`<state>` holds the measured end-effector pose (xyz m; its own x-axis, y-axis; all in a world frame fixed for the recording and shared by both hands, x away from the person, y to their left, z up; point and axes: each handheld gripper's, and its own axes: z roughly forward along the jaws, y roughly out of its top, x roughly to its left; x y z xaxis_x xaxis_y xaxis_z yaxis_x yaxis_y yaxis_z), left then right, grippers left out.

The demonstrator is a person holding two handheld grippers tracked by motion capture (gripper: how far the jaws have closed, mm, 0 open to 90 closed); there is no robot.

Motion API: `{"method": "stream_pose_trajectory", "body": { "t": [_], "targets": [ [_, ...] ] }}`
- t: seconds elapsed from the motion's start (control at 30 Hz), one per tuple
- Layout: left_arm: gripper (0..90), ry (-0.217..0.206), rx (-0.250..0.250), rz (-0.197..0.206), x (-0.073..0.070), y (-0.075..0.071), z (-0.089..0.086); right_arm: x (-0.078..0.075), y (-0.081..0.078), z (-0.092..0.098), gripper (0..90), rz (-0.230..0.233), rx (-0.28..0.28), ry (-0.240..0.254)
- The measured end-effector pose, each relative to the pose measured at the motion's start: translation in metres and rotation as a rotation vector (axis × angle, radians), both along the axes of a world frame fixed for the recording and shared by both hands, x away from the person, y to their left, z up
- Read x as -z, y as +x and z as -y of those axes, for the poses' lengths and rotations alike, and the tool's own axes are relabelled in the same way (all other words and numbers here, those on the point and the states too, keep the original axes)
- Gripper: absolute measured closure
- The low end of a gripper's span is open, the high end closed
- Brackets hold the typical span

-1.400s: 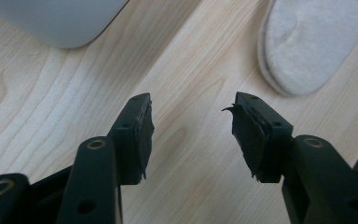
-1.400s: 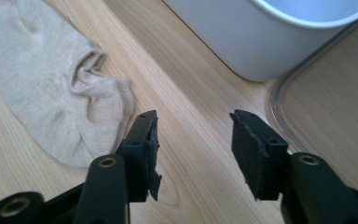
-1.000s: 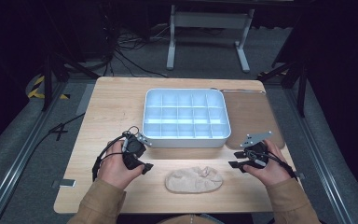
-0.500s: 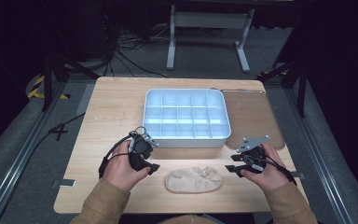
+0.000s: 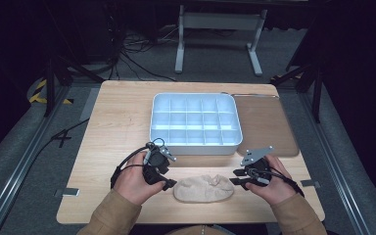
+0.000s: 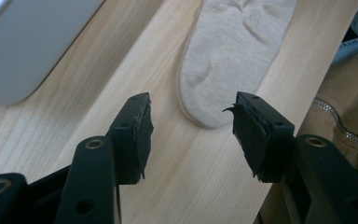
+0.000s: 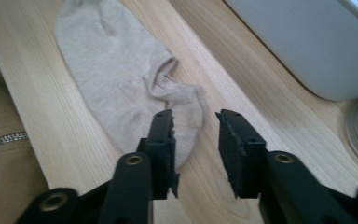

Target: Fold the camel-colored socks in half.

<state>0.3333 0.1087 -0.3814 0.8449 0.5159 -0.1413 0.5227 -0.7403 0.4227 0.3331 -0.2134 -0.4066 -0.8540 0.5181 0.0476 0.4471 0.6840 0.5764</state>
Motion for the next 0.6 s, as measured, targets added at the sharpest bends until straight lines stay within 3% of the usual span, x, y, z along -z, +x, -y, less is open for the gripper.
{"method": "stream_pose_trajectory", "body": {
  "t": [0.07,0.23,0.33,0.43,0.6],
  "targets": [
    [47.6,-0.018,-0.008,-0.007,0.001,-0.001,0.001,0.0,-0.001,-0.002,78.0,-0.017,-0.012,0.025],
    [50.9,-0.004,-0.005,-0.01,0.004,-0.002,0.003,0.003,-0.007,-0.016,89.5,-0.027,-0.049,0.074],
    [53.0,-0.007,-0.016,-0.024,0.006,-0.002,0.003,0.007,-0.008,-0.022,89.9,-0.026,-0.063,0.063],
    [55.4,-0.028,-0.024,-0.064,0.013,0.001,0.003,0.012,-0.008,-0.026,90.0,-0.052,-0.072,0.056],
    [56.7,-0.018,-0.028,-0.088,0.02,0.003,0.004,0.018,-0.01,-0.032,90.0,-0.066,-0.089,0.032]
  ]
}}
